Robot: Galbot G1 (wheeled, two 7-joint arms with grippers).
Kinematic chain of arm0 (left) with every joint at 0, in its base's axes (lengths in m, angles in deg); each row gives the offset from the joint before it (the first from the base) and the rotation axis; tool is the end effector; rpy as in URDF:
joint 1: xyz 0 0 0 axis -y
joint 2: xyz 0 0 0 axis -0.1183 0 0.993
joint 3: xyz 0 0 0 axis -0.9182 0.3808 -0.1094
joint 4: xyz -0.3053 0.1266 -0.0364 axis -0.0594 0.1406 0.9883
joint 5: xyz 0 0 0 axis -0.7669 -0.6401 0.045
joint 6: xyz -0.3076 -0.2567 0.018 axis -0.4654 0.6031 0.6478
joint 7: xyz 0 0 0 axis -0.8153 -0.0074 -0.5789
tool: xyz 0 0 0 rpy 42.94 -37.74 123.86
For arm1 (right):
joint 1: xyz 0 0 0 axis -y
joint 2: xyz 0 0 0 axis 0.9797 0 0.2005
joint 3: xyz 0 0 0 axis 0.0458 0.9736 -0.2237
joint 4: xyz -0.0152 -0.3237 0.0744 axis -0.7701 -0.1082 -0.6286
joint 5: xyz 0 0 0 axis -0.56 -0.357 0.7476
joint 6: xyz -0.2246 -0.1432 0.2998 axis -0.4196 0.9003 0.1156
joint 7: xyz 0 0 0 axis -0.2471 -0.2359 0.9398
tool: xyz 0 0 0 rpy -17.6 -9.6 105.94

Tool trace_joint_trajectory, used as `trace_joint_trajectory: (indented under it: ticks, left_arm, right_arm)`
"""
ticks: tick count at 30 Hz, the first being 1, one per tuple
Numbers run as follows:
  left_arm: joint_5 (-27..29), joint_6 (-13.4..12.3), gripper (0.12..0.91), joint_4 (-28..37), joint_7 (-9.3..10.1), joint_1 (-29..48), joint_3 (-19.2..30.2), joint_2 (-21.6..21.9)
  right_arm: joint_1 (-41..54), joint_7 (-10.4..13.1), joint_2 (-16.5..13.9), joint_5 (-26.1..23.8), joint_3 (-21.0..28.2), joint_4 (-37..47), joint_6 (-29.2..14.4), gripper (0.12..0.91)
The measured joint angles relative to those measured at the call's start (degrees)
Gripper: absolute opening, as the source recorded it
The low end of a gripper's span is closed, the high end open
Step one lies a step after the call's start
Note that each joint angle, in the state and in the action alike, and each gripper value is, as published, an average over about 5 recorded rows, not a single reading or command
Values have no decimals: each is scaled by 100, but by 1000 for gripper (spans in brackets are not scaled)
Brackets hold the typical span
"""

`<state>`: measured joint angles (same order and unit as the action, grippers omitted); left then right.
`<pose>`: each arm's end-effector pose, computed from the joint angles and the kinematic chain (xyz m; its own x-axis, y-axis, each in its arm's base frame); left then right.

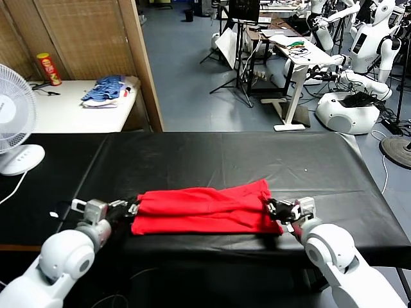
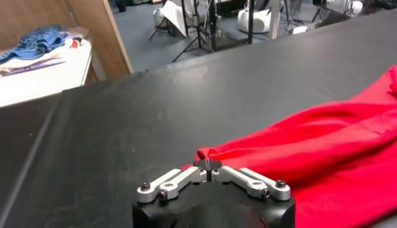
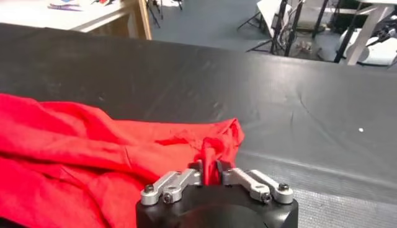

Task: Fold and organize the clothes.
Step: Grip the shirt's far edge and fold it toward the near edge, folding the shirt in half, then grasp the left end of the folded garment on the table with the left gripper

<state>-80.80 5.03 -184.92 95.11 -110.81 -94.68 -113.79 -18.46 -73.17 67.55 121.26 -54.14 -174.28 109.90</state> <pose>0.3041 0.0656 -0.1822 -0.8088 0.1750 0.5614 0.2867 0.9509 0.1166 0.3337 -0.0495 -0.1911 -0.8154 -0.2514 0.5214 -0.2794 0.9598 0.0259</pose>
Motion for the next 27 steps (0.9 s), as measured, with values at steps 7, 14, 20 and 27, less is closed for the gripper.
trace_joint_trajectory:
  ticks: [7, 14, 20, 27]
  left_arm:
    - [-461, 0, 753, -114, -44, -26, -341, 4]
    - [-1027, 0, 798, 547, 181, 613, -214, -493]
    - [-1214, 0, 798, 1229, 202, 906, -119, -971]
    - [-1278, 0, 720, 1706, 189, 1049, -89, -1256]
  right_arm:
    - [289, 260, 296, -281, -144, 273, -80, 791]
    - [827, 154, 797, -681, 185, 1079, -347, 798]
    - [1166, 108, 1075, -859, 438, 1631, -458, 782]
    - [1304, 79, 1270, -988, 516, 1967, -545, 654]
